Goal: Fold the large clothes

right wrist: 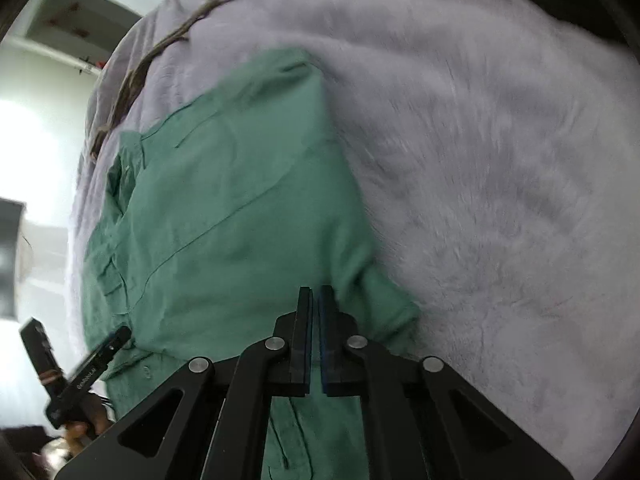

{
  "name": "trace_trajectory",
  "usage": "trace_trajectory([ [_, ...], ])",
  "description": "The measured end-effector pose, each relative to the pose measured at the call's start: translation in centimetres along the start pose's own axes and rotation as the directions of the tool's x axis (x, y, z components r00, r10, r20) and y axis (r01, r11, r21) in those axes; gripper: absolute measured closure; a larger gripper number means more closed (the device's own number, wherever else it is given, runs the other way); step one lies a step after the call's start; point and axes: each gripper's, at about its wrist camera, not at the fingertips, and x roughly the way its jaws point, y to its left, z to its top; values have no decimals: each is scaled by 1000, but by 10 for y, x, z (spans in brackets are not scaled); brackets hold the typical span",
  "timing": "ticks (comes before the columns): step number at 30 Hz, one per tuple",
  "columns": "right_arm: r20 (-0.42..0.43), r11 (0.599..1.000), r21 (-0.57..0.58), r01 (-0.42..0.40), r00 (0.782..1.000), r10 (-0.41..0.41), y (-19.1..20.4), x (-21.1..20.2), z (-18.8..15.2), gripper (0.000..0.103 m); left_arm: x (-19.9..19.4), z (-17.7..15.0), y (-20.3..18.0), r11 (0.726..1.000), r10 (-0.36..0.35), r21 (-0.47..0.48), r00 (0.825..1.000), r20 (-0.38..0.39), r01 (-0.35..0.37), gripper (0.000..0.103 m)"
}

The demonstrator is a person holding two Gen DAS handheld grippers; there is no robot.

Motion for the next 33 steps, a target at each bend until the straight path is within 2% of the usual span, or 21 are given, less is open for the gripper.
trace_trajectory([
  [2,12,1000,-1,12,1000,-12,-4,-6,0,103,0,-2,10,998,-29,-50,1000,6,29,49],
  [3,15,1000,-4,15,1000,-15,-7,-11,-1,103,-3,-3,13,998,-21,-62,1000,7,22,49],
  [10,2,1000,-11,11,1000,-11,-14,-36,-13,98,-21,-16,42,988,113,-109,994,-10,-113,49],
  [12,-12,1000,-22,11,1000,-11,-13,-44,-19,98,-27,-23,49,983,129,-127,992,-15,-130,49],
  [20,-101,1000,-14,0,995,-1,-18,-59,-52,96,-58,-58,26,984,132,-115,989,-67,-139,47],
  [21,-111,1000,-12,2,994,-3,-18,-59,-55,85,-62,-64,21,984,130,-109,989,-76,-137,33],
  [22,-119,1000,-10,3,993,-5,-20,-60,-59,67,-67,-70,17,984,132,-107,988,-77,-140,25],
  [23,-129,1000,-6,9,992,-10,-22,-62,-65,55,-71,-76,13,984,139,-106,988,-71,-146,17],
  [24,-132,1000,-7,6,991,-7,-23,-63,-69,39,-76,-80,7,984,145,-97,987,-65,-151,17],
  [27,-164,1000,-23,-5,986,1,-22,-68,-81,39,-82,-94,-6,984,148,-81,984,-97,-156,17],
  [33,-222,999,-33,-31,975,23,-21,-74,-99,38,-97,-126,-19,979,142,-123,978,-154,-162,17],
])
